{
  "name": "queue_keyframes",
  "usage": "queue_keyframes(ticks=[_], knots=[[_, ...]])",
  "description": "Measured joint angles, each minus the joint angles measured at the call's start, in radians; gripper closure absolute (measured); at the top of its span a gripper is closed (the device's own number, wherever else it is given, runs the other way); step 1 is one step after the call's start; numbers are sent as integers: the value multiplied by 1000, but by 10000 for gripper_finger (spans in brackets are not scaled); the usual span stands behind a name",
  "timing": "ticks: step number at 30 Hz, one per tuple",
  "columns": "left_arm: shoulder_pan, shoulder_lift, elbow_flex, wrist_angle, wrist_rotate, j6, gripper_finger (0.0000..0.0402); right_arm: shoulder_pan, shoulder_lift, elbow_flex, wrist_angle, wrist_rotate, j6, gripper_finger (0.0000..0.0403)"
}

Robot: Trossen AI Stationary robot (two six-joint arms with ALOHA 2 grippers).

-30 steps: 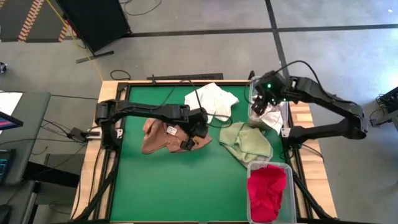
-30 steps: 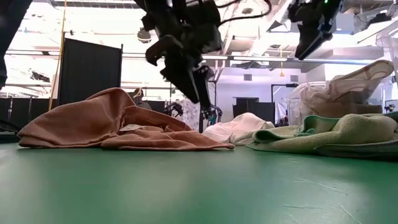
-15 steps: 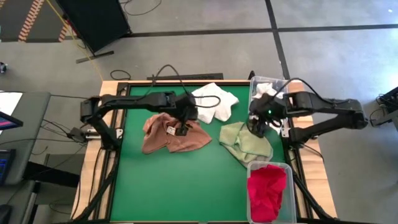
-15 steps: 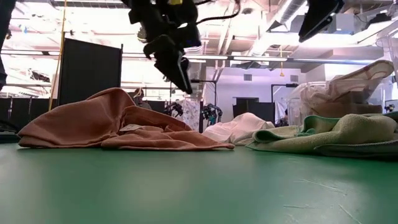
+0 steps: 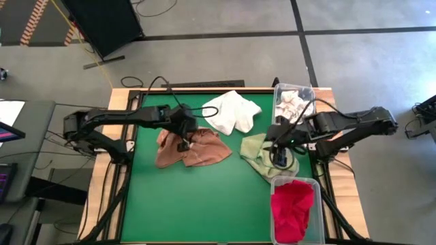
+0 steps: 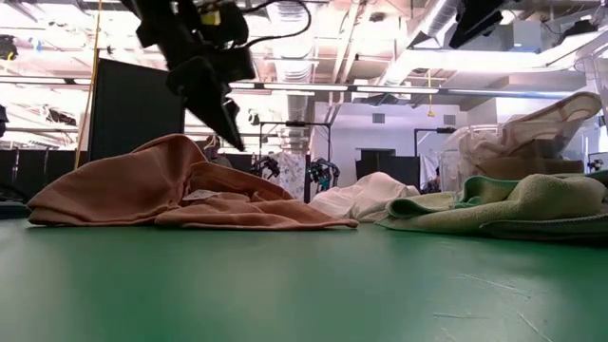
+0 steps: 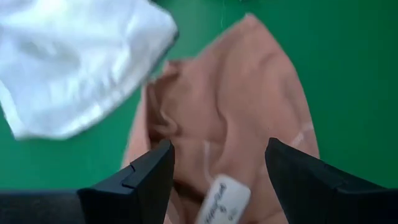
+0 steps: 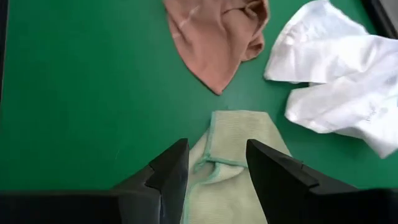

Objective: Sort towels by color in basket
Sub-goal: Put the patterned light brown towel into the top transparent bin

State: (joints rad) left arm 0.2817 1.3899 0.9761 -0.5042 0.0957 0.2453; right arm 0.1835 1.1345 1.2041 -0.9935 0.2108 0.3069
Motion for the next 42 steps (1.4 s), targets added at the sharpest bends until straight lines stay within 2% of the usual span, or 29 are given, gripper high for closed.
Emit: queue_keyframes(ticks=[7,14,17,23,28,33,38,42], knots=[[0,-15,-88,-4,-4,-87,162,33,83,0,5,0,0,202],[0,-15,-143,-28,-147,-183,162,47,132,-1,5,0,-1,202],[0,-15,-176,-8,-153,-201,162,48,130,-1,13,5,-1,202],[-1,-15,-292,144,-154,-208,159,52,129,-1,15,51,-13,202],[-1,-15,-371,269,-151,-208,131,52,129,-1,19,52,-18,202],[0,-15,-431,386,-66,-209,101,52,129,-1,34,53,-24,202],[0,-15,-478,479,-59,-224,110,52,129,-1,73,53,-28,202],[0,-15,-502,512,-66,-228,142,52,129,-1,86,53,-38,202]])
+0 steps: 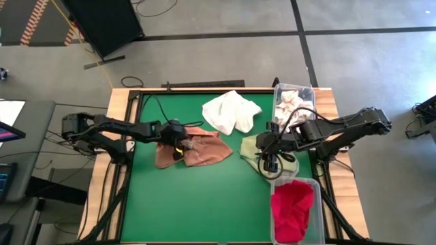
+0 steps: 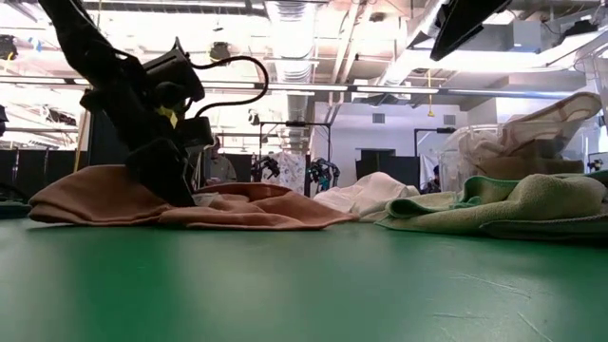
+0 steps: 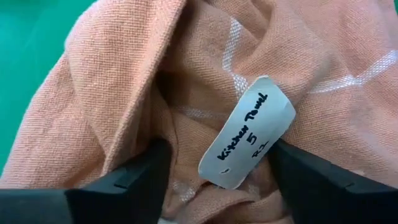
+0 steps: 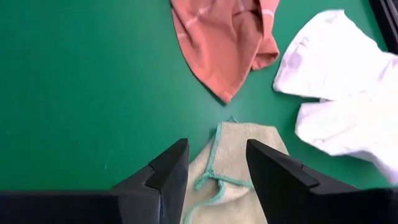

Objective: Sort towels by color in basket
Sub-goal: Put the patterned light brown towel into the top transparent bin

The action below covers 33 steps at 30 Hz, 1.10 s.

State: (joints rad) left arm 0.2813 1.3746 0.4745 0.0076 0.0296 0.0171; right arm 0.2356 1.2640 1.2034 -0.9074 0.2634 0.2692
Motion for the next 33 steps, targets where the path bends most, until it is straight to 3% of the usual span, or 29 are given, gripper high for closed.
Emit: queue_keyframes(ticks=[15,24,33], knots=[[-6,0,-21,12,-16,20,383,0,0,0,34,0,-15,202],[-41,3,-15,55,14,25,392,36,0,0,34,0,-4,202],[-79,4,86,60,70,70,394,113,0,0,29,37,61,202]])
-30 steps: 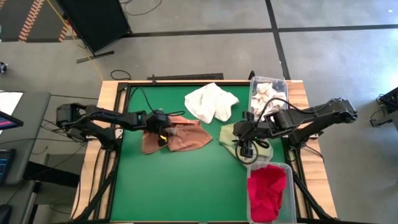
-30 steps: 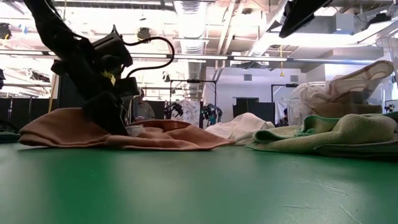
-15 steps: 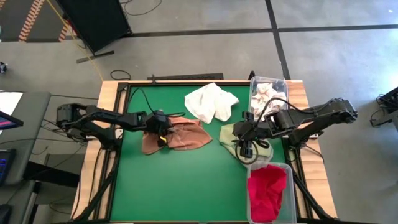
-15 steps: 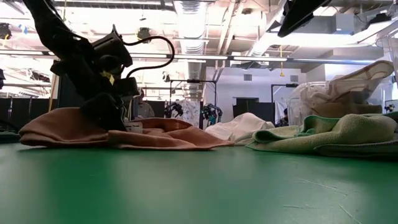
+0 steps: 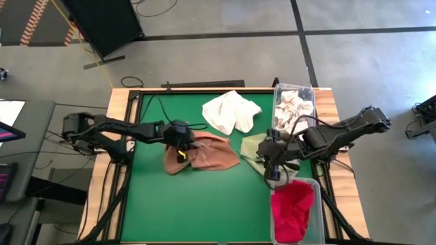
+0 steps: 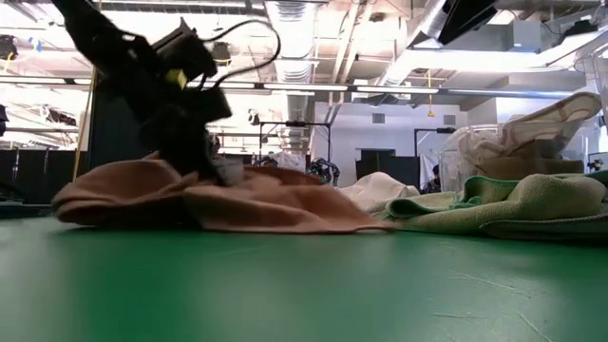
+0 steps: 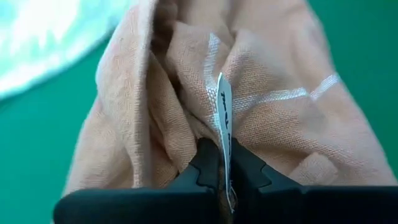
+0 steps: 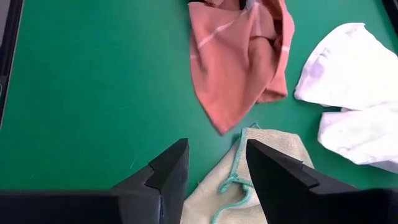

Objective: Sort towels by color in basket
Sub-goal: Put the patterned light brown towel into the top transparent bin

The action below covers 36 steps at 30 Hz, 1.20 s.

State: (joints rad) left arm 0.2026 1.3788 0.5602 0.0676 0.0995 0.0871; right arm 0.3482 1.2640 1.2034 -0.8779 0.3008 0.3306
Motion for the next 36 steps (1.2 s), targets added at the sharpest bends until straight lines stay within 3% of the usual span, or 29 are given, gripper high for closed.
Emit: queue_keyframes(ticks=[9,19,26,32,36], knots=[[-27,0,194,-6,22,121,394,107,0,-2,-9,116,116,202],[-24,-2,414,-14,19,261,395,180,0,-143,-5,250,340,202],[12,-2,532,-16,21,320,395,250,1,-162,3,365,400,202],[64,39,621,11,102,313,395,293,1,-162,4,494,403,202],[78,135,717,0,198,274,395,292,1,-162,8,548,403,202]])
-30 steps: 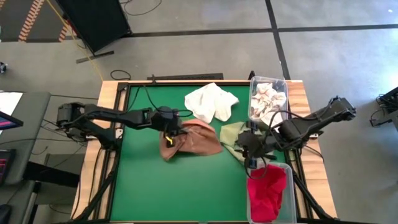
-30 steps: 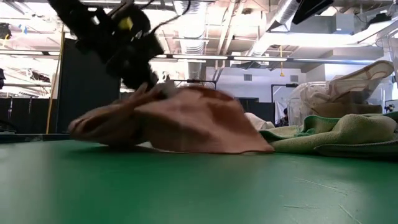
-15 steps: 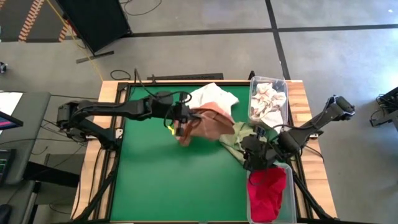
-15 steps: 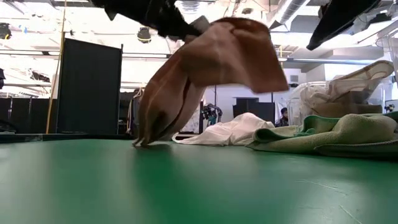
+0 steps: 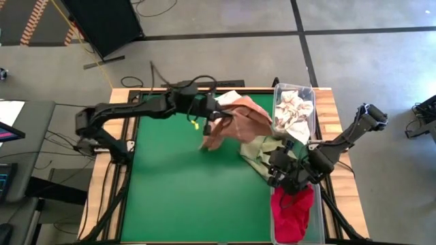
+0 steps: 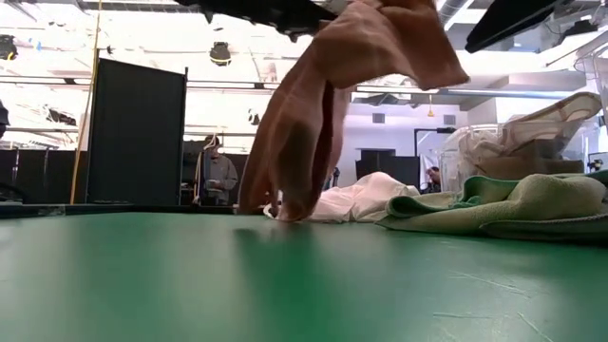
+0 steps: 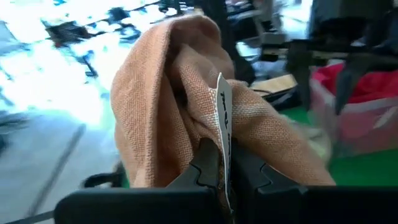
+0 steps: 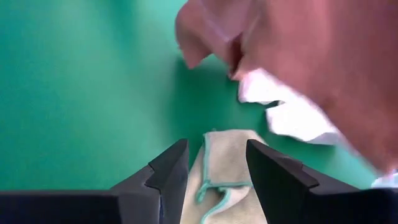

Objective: Sort towels by color in basket
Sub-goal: Put the patterned light brown towel into the top transparent bin

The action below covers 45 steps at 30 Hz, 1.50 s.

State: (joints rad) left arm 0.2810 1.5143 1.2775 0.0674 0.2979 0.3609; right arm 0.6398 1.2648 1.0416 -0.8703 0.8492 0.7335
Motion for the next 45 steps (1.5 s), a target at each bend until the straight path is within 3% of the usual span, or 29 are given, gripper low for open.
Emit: queue_keyframes(ticks=[7,13,18,23,27,34,45], knots=[[0,156,191,-10,132,-58,395,-1,0,0,1,10,0,202],[0,187,294,-90,194,-54,395,11,0,0,0,9,1,202],[17,187,294,-327,166,39,395,38,0,0,-3,5,9,202],[47,187,228,-534,7,111,395,58,0,0,-7,2,27,202],[66,188,183,-637,-52,125,395,58,0,0,-6,2,27,202],[66,188,75,-651,-137,159,395,36,0,0,19,3,1,202],[66,187,-119,-624,-161,162,395,-78,129,0,249,-9,-262,183]])
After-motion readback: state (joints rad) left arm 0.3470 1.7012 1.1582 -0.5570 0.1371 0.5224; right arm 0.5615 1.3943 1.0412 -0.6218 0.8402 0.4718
